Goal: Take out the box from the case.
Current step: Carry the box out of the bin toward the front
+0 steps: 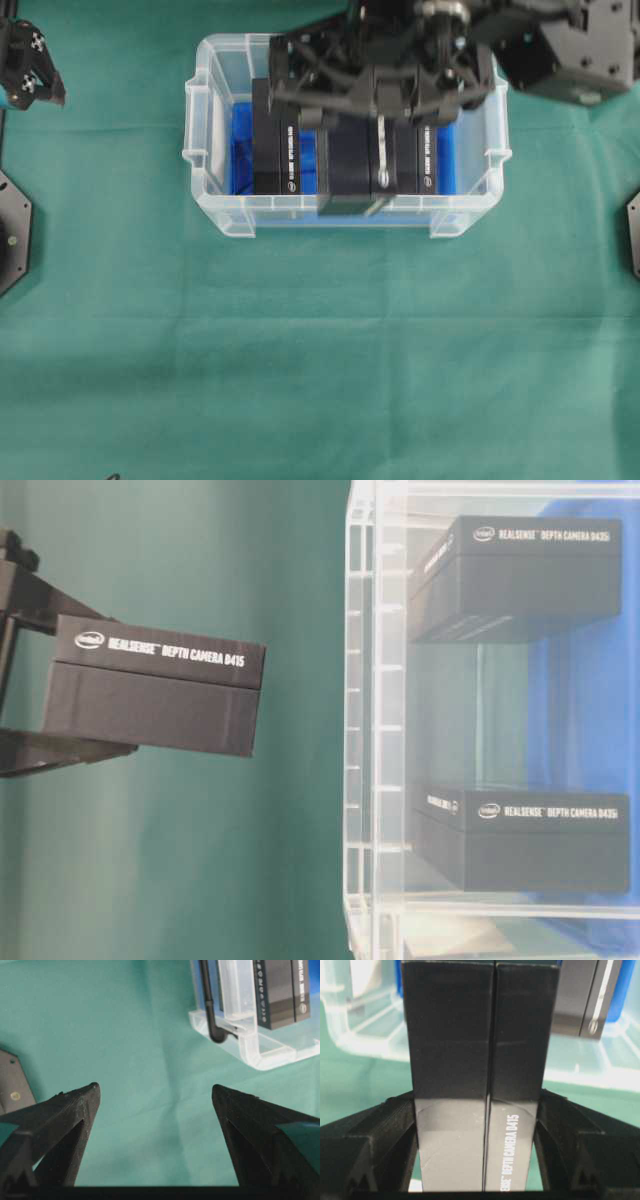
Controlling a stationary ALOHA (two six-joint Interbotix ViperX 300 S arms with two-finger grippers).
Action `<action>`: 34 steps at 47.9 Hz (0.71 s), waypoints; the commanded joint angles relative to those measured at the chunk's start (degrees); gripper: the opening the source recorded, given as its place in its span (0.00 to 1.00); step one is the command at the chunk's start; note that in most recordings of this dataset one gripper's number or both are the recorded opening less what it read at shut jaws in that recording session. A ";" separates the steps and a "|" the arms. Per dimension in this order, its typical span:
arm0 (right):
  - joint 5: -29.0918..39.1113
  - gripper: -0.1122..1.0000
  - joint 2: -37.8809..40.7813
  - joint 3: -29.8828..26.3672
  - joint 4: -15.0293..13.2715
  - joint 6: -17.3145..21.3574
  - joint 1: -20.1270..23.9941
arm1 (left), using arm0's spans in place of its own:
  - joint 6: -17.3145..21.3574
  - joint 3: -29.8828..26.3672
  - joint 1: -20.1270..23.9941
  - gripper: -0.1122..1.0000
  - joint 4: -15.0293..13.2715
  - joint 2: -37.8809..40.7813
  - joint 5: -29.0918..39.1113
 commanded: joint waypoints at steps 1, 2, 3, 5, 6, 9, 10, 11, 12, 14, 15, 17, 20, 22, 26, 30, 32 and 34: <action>-0.09 0.69 -2.64 -1.49 -0.26 0.97 2.02 | 0.09 -0.88 -0.18 0.94 0.26 -0.18 -0.18; -0.09 0.69 -2.55 -1.49 -0.26 1.32 2.64 | 0.00 -0.88 -0.09 0.94 0.26 -0.18 -0.18; -0.09 0.69 -2.55 -1.58 -0.26 1.76 3.08 | 0.00 -0.79 -0.18 0.94 0.26 -0.18 -0.18; -0.09 0.69 -2.46 -1.49 -0.35 2.99 4.57 | 0.09 -0.79 -0.18 0.94 0.26 -0.18 -0.18; -0.09 0.69 -2.37 -1.58 -0.44 3.60 5.10 | 0.00 -0.79 -0.18 0.94 0.26 -0.18 -0.18; -0.09 0.69 -2.37 -1.58 -0.88 5.19 6.68 | 0.00 -0.79 -0.18 0.94 0.26 -0.18 -0.18; -0.09 0.69 -2.29 -1.49 -1.05 5.71 7.29 | 0.00 -0.79 -0.09 0.94 0.26 -0.18 -0.18; -0.18 0.69 -2.29 -1.49 -1.32 6.15 7.82 | 0.00 -0.79 -0.09 0.95 0.26 -0.18 -0.18; -0.09 0.69 -2.29 -1.49 -1.49 6.68 8.35 | -0.09 -0.79 -0.18 0.94 0.26 -0.18 -0.18; -0.09 0.69 -2.20 -1.49 -2.02 7.91 9.67 | -0.09 -0.79 -0.09 0.94 0.26 -0.18 -0.18; -0.09 0.69 -2.11 -1.49 -2.11 8.44 10.20 | -0.18 -0.79 -0.18 0.94 0.26 -0.18 -0.18; -0.09 0.69 -2.11 -1.49 -2.46 9.40 11.25 | -0.18 -0.79 -0.18 0.94 0.26 -0.18 -0.18; -0.09 0.69 -2.02 -1.58 -2.81 10.99 12.92 | -0.26 -0.79 -0.18 0.94 0.26 -0.18 -0.18; -0.09 0.69 -1.93 -1.49 -3.16 12.13 14.06 | -0.26 -0.79 -0.18 0.94 0.26 -0.18 -0.09; -0.09 0.69 -1.85 -1.49 -3.78 14.50 16.26 | -0.35 -0.79 -0.18 0.94 0.26 -0.18 0.00; 0.00 0.69 -1.58 -1.49 -4.57 17.31 18.63 | -0.62 -0.79 -0.09 0.94 0.26 -0.18 0.53; 0.09 0.69 -1.49 -1.58 -5.01 18.37 19.60 | -0.70 -0.79 -0.18 0.94 0.26 -0.18 0.88; 0.18 0.69 -1.32 -1.49 -5.36 19.42 20.48 | -0.70 -0.70 -0.18 0.94 0.26 -0.18 1.14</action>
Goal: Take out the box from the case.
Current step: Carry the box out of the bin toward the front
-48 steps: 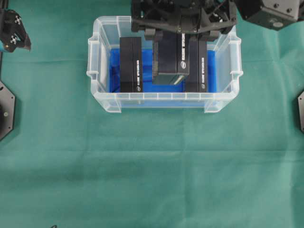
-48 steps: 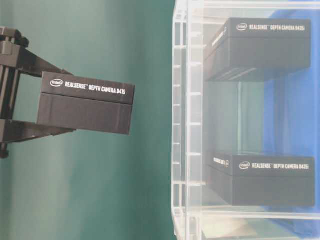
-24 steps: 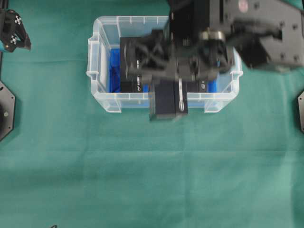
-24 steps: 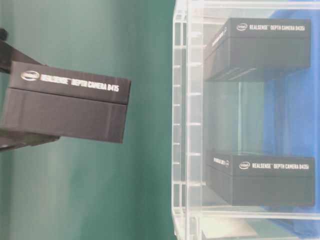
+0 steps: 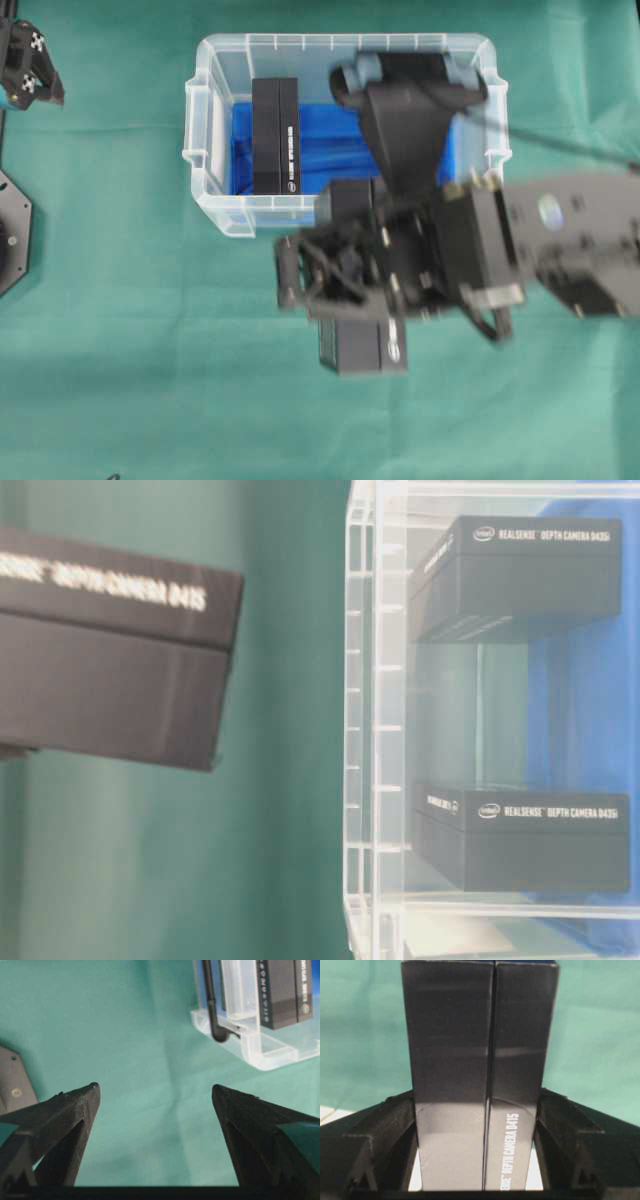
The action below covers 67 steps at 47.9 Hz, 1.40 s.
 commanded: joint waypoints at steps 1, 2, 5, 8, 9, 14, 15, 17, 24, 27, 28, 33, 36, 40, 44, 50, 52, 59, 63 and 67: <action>0.00 0.69 -1.23 -1.49 -0.88 1.58 2.02 | -0.09 -0.70 -0.18 0.94 0.18 -0.26 0.53; 0.09 0.69 -1.05 -1.49 -0.88 2.37 2.55 | -0.09 -0.70 -0.26 0.94 0.09 -0.26 0.70; -0.18 0.69 -0.70 -1.49 -0.88 3.96 3.60 | -0.09 -0.62 -0.44 0.94 0.09 -0.44 0.97; -0.09 0.69 -0.26 -1.49 -0.97 5.19 4.66 | -0.09 -0.62 -0.53 0.94 0.18 -0.62 1.23; 0.00 0.69 -0.18 -1.49 -1.05 5.45 4.92 | -0.09 -0.44 -0.53 0.94 0.18 -0.62 1.23; 0.09 0.69 0.70 -1.49 -1.05 5.98 5.63 | -0.09 -0.44 -0.53 0.94 0.18 -0.62 1.32; 0.09 0.69 0.88 -1.49 -1.05 5.89 5.71 | -0.09 -0.44 -0.53 0.94 0.09 -0.62 1.32; 0.09 0.69 1.14 -1.49 -1.05 5.89 5.80 | -0.09 -0.44 -0.53 0.94 0.18 -0.62 1.23; 0.18 0.69 1.49 -1.14 -1.32 5.71 5.63 | 0.00 -0.44 -0.53 0.94 0.18 -0.62 1.23; 0.35 0.69 1.49 -0.97 -1.76 5.62 5.45 | 0.09 -0.44 -0.53 0.94 0.18 -0.62 1.23; 0.35 0.69 1.49 -0.97 -1.85 5.62 5.45 | 0.00 -0.44 -0.53 0.95 0.18 -0.62 1.23; 0.62 0.69 1.49 -0.97 -1.93 5.54 5.27 | -0.09 -0.44 -0.53 0.94 0.18 -0.62 1.23; 0.62 0.69 1.49 -0.88 -1.93 5.45 5.27 | -0.09 -0.44 -0.70 0.94 0.09 -0.62 1.23; 0.62 0.69 1.49 -0.70 -1.93 5.45 5.19 | 0.00 -0.44 -0.70 0.94 0.09 -0.62 1.23; 0.70 0.69 1.49 0.09 -1.93 5.45 5.19 | 0.09 -0.44 -0.79 0.94 0.18 -0.62 1.32; 0.35 0.69 1.49 2.72 -1.93 5.54 5.19 | 0.00 -0.35 -1.05 0.94 0.09 -0.62 1.23; 0.18 0.69 1.49 3.69 -1.93 5.54 5.19 | 0.00 -0.35 -1.14 0.94 0.18 -0.62 1.23; -1.85 0.69 1.49 8.17 -1.93 5.54 4.92 | 0.09 -0.35 -1.05 0.94 0.18 -0.62 1.23; -4.66 0.69 1.49 11.25 -1.93 5.54 4.66 | 0.00 -0.44 -1.05 0.94 0.18 -0.62 1.23; -9.14 0.69 1.49 15.64 -1.93 5.89 4.13 | 0.09 -0.35 -1.05 0.94 0.18 -0.53 1.23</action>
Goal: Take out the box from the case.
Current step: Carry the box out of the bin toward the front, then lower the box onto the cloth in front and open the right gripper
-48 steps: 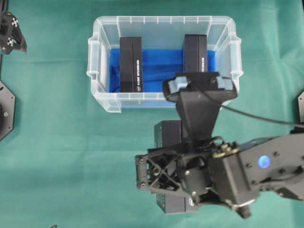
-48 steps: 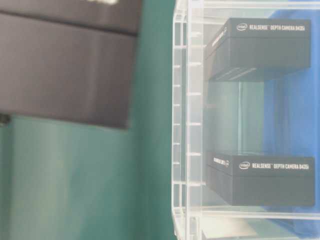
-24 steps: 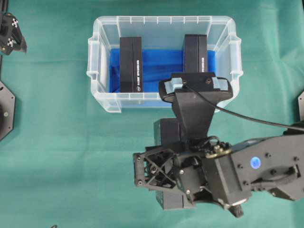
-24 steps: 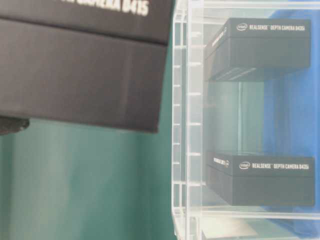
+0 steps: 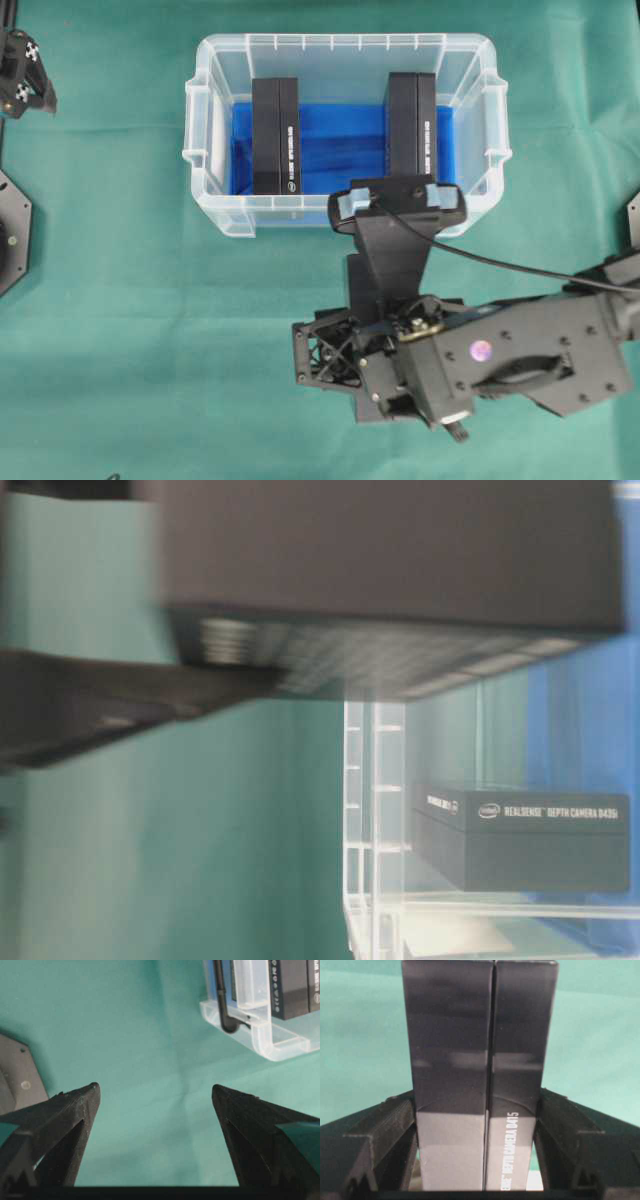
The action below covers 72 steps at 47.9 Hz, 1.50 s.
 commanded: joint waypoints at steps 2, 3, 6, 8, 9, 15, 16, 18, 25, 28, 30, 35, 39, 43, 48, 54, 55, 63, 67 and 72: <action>-5.89 0.69 -1.41 4.39 -0.18 0.18 -0.70 | 0.26 -0.70 -0.09 0.94 0.26 0.09 -0.18; -7.21 0.69 -1.41 5.27 -0.26 0.26 -0.88 | 0.26 -0.70 -0.09 0.94 0.18 0.18 -0.18; -11.43 0.69 -1.41 7.82 -0.18 0.26 -1.14 | 0.26 -0.70 -0.18 0.94 0.18 0.18 -0.18; -14.33 0.69 -1.41 10.02 -0.26 0.26 -1.49 | 0.26 -0.62 -0.18 0.94 0.26 0.18 -0.18; -15.38 0.69 -1.41 10.81 -0.26 0.26 -1.67 | 0.26 -0.62 -0.09 0.94 0.26 0.18 -0.09; -19.69 0.69 -1.41 14.68 -0.09 0.35 -2.46 | 0.26 -0.62 -0.09 0.94 0.26 0.26 -0.18; -20.04 0.69 -1.41 15.21 -0.09 0.35 -2.55 | 0.26 -0.62 -0.09 0.94 0.26 0.18 -0.18; -20.57 0.69 -1.41 16.35 -0.09 0.35 -2.81 | 0.26 -0.62 -0.18 0.94 0.26 0.18 -0.09; -21.27 0.69 -1.41 18.54 -0.09 0.35 -3.25 | 0.18 -0.62 -0.18 0.94 0.26 0.35 -0.18; -21.71 0.69 -1.41 19.16 -0.09 0.35 -3.34 | 0.09 -0.62 -0.09 0.94 0.26 0.35 -0.18; -21.97 0.69 -1.41 19.51 -0.09 0.35 -3.34 | 0.00 -0.62 -0.09 0.94 0.26 0.44 -0.09; -23.99 0.69 -1.41 20.65 0.00 0.35 -3.34 | -0.09 -0.62 -0.09 0.94 0.26 0.62 -0.18; -26.46 0.69 -1.41 21.53 0.00 0.35 -3.34 | -0.18 -0.62 -0.09 0.94 0.18 0.79 -0.18; -28.48 0.69 -1.32 22.41 0.09 0.44 -3.34 | -0.18 -0.62 -0.09 0.94 0.26 0.97 -0.18; -29.44 0.69 -1.41 22.59 0.44 0.44 -3.34 | -0.18 -0.62 -0.18 0.94 0.26 1.23 -0.35; -29.44 0.69 -1.32 22.59 0.62 0.44 -3.34 | -0.26 -0.62 -0.09 0.94 0.18 1.41 -0.44; -29.44 0.69 -1.41 22.59 0.62 0.44 -3.34 | -0.35 -0.62 -0.09 0.94 0.26 1.41 -0.44; -29.71 0.69 -1.32 22.59 0.62 0.35 -3.34 | -1.41 -0.62 -0.09 0.94 0.26 1.41 -0.44; -29.62 0.69 -1.41 22.59 0.70 0.35 -3.34 | -1.58 -0.62 -0.09 0.94 0.26 1.41 -0.44; -29.53 0.69 -1.41 22.59 0.79 0.44 -3.34 | -1.67 -0.62 -0.09 0.94 0.26 1.32 -0.44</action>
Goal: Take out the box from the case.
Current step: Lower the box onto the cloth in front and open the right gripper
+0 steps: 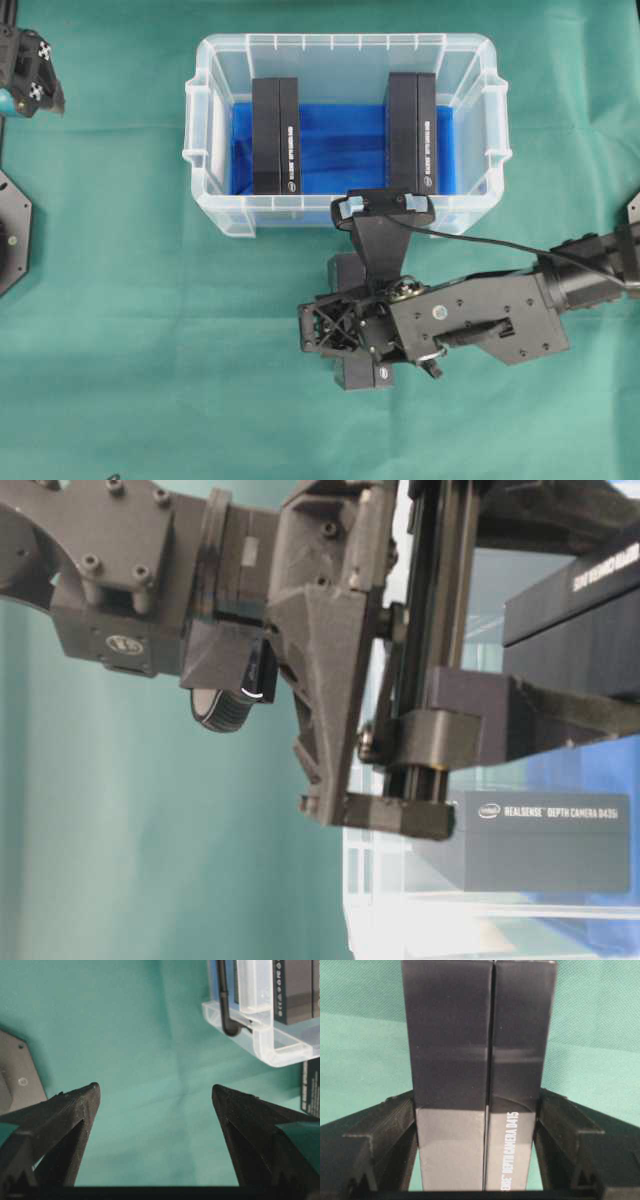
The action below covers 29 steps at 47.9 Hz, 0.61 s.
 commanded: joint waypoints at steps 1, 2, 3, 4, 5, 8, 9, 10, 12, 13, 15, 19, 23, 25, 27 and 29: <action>-0.26 0.70 -1.41 -0.53 0.00 -0.09 0.18 | -0.09 -0.53 -0.18 0.94 0.26 -0.09 -0.26; -0.26 0.70 -1.41 -0.62 0.09 0.00 0.18 | -0.09 -0.53 -0.18 0.94 0.18 -0.18 -0.26; -0.26 0.70 -1.32 -0.62 0.09 0.00 0.26 | -0.09 -0.53 -0.09 0.94 0.18 -0.18 -0.26; -0.18 0.71 -1.32 -0.62 0.09 0.00 0.26 | -0.09 -0.53 -0.18 0.94 0.26 -0.18 -0.26; -0.26 0.73 -1.32 -0.62 0.00 -0.09 0.26 | -0.09 -0.53 -0.18 0.94 0.26 -0.18 -0.26; -0.35 0.85 -1.32 -0.62 -0.18 0.00 0.26 | -0.09 -0.44 -0.09 0.94 0.26 -0.26 -0.18; -0.35 0.89 -1.41 -0.62 -0.18 0.00 0.26 | -0.09 -0.44 -0.18 0.94 0.26 -0.26 -0.26; -0.35 0.92 -1.41 -0.62 -0.18 0.00 0.26 | -0.09 -0.44 -0.09 0.94 0.18 -0.26 -0.18; -0.26 0.95 -1.32 -0.70 -0.18 0.00 0.26 | -0.09 -0.44 -0.09 0.94 0.26 -0.26 -0.26; -0.18 0.95 -1.32 -0.70 -0.18 0.00 0.26 | 0.00 -0.44 -0.18 0.94 0.18 -0.35 -0.26; -0.18 0.95 -1.23 -0.79 -0.18 0.00 0.26 | -0.09 -0.35 -0.18 0.94 0.18 -0.35 -0.18; -0.18 0.94 -1.23 -0.79 -0.26 0.00 0.26 | -0.09 -0.35 -0.09 0.94 0.18 -0.53 -0.18; -0.09 0.94 -1.23 -0.97 -0.26 0.00 0.26 | -0.09 -0.26 -0.18 0.94 0.18 -0.70 -0.18; -0.09 0.94 -1.32 -1.14 -0.26 0.09 0.18 | -0.18 -0.18 -0.18 0.94 0.26 -0.70 -0.26; 0.00 0.94 -1.58 -1.58 -0.26 0.09 0.18 | -0.18 -0.18 -0.09 0.94 0.18 -0.79 -0.18; 0.09 0.94 -1.85 -2.02 -0.35 -0.26 0.09 | -0.18 -0.18 -0.18 0.94 0.26 -0.97 -0.18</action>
